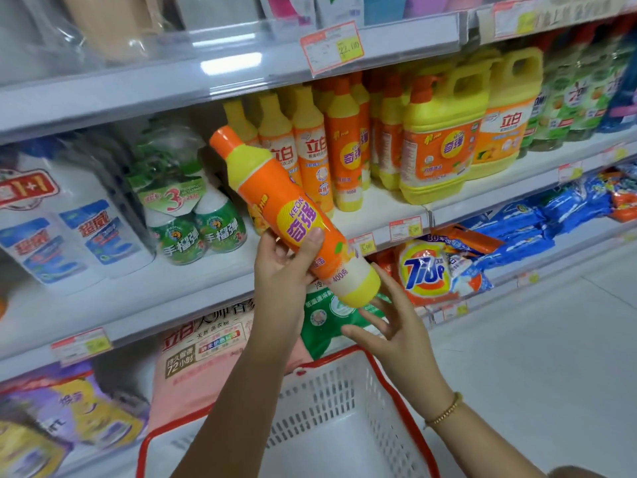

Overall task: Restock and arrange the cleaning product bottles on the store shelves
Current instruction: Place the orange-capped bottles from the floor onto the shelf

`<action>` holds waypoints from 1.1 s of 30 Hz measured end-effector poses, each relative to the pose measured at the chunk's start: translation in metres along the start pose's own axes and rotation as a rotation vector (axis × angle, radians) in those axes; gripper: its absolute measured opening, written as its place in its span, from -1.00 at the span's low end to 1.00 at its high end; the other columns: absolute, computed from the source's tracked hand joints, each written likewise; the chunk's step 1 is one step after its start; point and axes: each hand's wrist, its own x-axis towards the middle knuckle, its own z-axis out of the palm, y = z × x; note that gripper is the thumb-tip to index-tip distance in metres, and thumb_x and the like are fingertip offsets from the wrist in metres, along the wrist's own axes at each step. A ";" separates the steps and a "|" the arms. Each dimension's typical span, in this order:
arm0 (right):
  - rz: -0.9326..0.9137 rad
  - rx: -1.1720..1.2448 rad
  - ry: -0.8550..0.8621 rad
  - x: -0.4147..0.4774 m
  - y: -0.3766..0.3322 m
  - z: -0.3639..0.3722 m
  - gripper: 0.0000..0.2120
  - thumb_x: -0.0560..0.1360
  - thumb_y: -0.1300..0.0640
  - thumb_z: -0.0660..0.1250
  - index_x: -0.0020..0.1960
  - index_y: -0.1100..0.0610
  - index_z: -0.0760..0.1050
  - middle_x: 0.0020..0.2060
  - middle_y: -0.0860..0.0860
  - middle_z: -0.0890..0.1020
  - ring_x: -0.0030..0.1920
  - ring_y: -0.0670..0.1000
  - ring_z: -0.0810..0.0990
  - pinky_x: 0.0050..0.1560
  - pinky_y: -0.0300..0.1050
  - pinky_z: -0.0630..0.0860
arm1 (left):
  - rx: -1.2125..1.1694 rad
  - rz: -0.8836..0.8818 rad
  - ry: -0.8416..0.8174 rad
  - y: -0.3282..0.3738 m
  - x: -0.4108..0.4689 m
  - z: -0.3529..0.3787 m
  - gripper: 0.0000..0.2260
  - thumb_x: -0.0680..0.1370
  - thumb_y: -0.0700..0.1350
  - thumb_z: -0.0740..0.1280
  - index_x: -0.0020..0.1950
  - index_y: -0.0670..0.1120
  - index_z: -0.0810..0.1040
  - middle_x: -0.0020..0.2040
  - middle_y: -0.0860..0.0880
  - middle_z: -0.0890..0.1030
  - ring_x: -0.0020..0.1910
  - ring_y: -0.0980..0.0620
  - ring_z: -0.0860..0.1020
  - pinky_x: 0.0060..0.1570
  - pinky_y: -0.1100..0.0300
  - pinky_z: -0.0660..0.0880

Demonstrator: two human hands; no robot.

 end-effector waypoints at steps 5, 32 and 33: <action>-0.118 -0.014 0.130 0.004 -0.008 0.001 -0.41 0.31 0.29 0.52 0.21 -0.13 0.40 0.20 -0.37 0.44 0.21 -0.12 0.53 0.03 -0.24 0.57 | -0.011 -0.045 0.078 -0.011 -0.010 0.007 -0.49 0.29 -0.04 0.47 0.21 -0.08 0.46 0.10 -0.01 0.66 0.09 0.01 0.64 0.09 0.01 0.58; 0.741 0.972 -0.158 -0.008 -0.006 -0.013 -0.40 0.29 -0.09 0.54 0.19 0.24 0.58 -0.09 0.26 0.63 -0.34 0.14 0.65 -0.47 -0.16 0.59 | -0.081 -0.236 -0.186 -0.030 -0.009 -0.026 -0.51 0.40 -0.26 0.43 0.32 -0.16 0.44 0.16 -0.15 0.62 0.16 -0.09 0.60 0.08 0.05 0.57; 0.752 0.959 -0.110 -0.005 -0.003 -0.014 -0.44 0.39 -0.10 0.41 0.24 0.25 0.52 -0.04 0.29 0.63 -0.26 0.17 0.67 -0.38 -0.11 0.63 | -0.053 -0.203 -0.124 -0.033 -0.012 -0.025 -0.49 0.38 -0.26 0.46 0.31 -0.13 0.44 0.16 -0.15 0.62 0.16 -0.09 0.60 0.10 0.03 0.56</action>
